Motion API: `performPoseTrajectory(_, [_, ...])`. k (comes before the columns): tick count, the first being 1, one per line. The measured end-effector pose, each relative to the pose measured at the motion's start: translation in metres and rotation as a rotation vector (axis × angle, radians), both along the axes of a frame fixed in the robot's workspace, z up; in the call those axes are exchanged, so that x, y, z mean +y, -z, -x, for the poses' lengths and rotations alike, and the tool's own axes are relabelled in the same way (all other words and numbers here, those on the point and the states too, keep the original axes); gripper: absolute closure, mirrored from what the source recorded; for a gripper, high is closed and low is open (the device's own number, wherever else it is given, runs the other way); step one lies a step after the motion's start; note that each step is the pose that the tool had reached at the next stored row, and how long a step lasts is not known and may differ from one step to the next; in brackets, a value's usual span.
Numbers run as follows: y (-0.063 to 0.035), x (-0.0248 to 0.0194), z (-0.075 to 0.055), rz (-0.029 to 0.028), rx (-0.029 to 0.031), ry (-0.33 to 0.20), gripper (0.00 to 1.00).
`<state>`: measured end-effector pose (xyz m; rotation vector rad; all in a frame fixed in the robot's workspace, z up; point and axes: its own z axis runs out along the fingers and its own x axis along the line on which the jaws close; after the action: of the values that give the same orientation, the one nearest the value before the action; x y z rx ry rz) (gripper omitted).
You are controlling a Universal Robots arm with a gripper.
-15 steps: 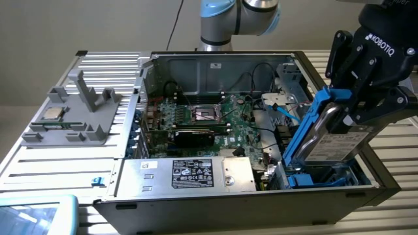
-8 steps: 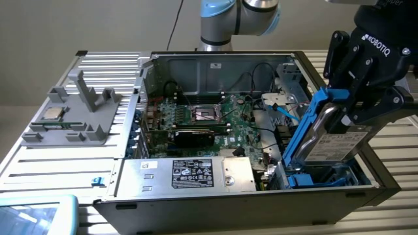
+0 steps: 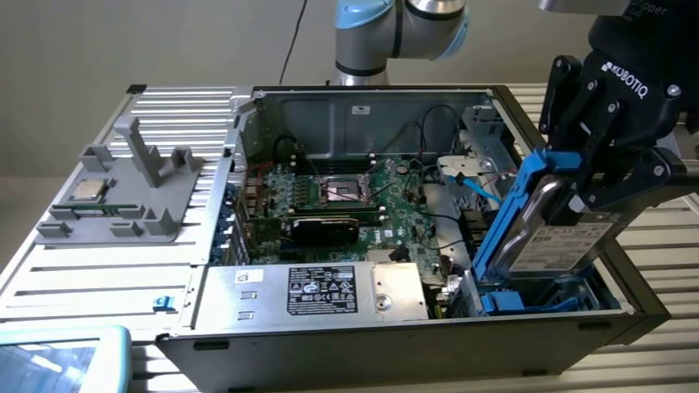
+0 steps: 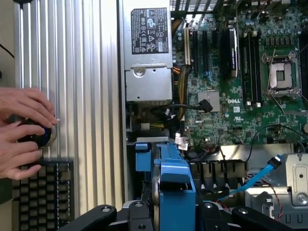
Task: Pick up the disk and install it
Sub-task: 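Insert the disk into the insertion slot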
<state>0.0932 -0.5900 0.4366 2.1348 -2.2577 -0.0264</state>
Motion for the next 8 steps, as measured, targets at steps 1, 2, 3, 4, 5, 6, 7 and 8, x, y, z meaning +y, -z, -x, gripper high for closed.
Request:
performPoseTrajectory(1, [0.0008, 0.0, 0.0, 0.0002, 0.0, 0.0, 0.63])
performPoseTrajectory(2, [0.0017, 0.0, 0.0, 0.0003, -0.0002, -0.001, 0.63])
performPoseTrajectory(3, [0.0025, 0.0, 0.0, 0.0004, -0.0004, -0.001, 0.63])
performPoseTrajectory(4, [0.0031, 0.0, 0.0, 0.0004, -0.0004, -0.001, 0.63])
performPoseTrajectory(5, [0.0036, 0.0, 0.0, 0.0006, -0.0005, -0.002, 0.63])
performPoseTrajectory(6, [0.0041, 0.0, 0.0, 0.0008, -0.0005, -0.002, 0.63])
performPoseTrajectory(7, [0.0049, 0.0, 0.0, 0.0008, -0.0006, -0.003, 0.63])
performPoseTrajectory(8, [0.0057, 0.0, 0.0, 0.0012, -0.0007, -0.003, 0.63])
